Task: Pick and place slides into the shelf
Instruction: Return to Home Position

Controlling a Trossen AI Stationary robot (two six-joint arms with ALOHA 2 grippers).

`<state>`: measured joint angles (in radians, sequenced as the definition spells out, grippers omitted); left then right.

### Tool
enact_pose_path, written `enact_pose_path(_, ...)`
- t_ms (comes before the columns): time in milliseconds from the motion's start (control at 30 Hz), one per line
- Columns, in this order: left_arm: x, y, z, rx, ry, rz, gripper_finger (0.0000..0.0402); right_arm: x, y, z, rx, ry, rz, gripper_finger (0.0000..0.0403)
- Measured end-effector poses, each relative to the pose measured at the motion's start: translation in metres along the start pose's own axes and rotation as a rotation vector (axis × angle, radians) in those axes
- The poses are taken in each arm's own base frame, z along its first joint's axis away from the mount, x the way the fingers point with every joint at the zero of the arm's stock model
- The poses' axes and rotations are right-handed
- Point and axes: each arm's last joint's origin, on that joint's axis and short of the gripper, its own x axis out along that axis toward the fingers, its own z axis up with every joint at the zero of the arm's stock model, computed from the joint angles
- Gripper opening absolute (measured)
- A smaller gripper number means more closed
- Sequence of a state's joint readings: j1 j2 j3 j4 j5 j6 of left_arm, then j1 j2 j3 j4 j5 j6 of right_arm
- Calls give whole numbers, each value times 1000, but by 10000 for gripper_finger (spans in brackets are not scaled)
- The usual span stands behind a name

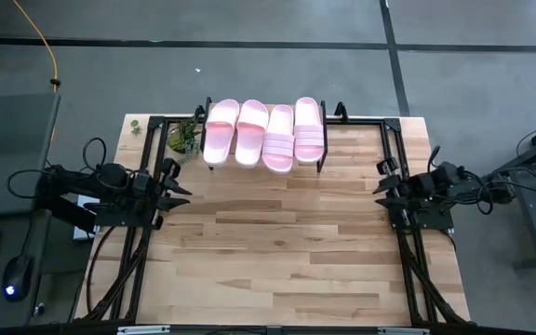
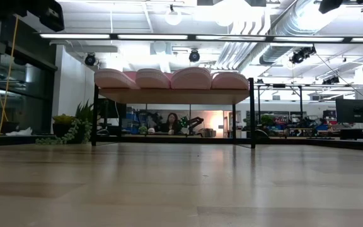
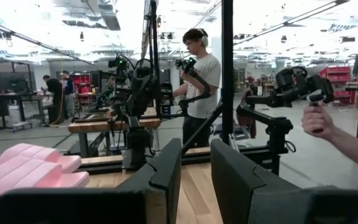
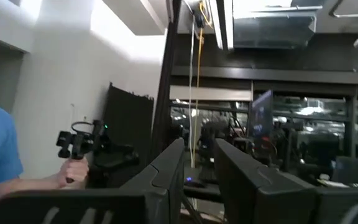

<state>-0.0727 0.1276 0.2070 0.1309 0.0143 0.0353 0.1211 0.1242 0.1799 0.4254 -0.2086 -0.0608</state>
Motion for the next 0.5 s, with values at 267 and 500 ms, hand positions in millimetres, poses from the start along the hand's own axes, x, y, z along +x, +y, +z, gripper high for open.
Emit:
enact_pose_path(267, 1, -1, -16, 11, 44, -2, 74, 0, 0, -4, -1, 45, -4, 79)
enact_pose_path(500, 0, 0, -48, 6, 125, 42, 74, -1, -1, -15, 34, 154, -67, 79)
